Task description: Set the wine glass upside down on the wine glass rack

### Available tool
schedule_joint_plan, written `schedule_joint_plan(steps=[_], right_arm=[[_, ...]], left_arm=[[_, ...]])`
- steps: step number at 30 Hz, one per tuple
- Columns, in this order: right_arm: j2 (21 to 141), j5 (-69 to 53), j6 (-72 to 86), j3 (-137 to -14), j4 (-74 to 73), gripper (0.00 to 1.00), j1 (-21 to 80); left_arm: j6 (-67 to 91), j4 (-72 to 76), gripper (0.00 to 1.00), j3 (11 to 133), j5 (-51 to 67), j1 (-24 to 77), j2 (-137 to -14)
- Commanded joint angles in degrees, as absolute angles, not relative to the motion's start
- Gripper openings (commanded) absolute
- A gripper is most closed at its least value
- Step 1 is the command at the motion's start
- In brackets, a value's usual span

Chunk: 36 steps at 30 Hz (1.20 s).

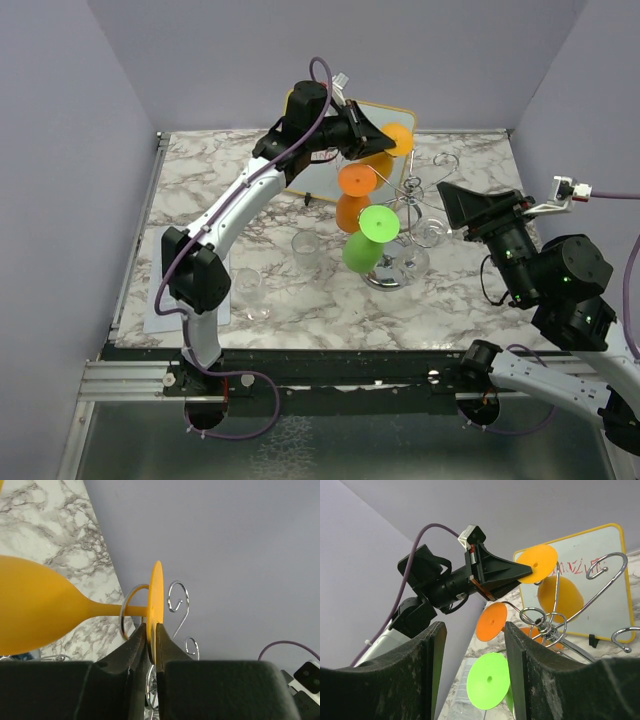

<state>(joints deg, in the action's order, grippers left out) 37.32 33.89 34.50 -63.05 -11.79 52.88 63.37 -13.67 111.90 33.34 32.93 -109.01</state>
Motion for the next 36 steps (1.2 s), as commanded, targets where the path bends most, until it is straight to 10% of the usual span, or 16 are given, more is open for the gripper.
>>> schedule_joint_plan(steps=[1,7,36], right_arm=[[37.43,35.1,34.89,-62.15,-11.34,0.55,53.1],[37.78,34.98,35.11,-62.14,-11.34,0.55,53.17],[43.56,34.25,28.54,-71.33,-24.79,0.63,53.16]], left_arm=[[59.41,-15.77,0.17,110.58,31.09,31.67,-104.76],[57.1,-18.09,0.44,110.3,29.72,30.93,-103.07],[21.24,-41.07,0.88,74.05,2.56,21.71,-67.09]])
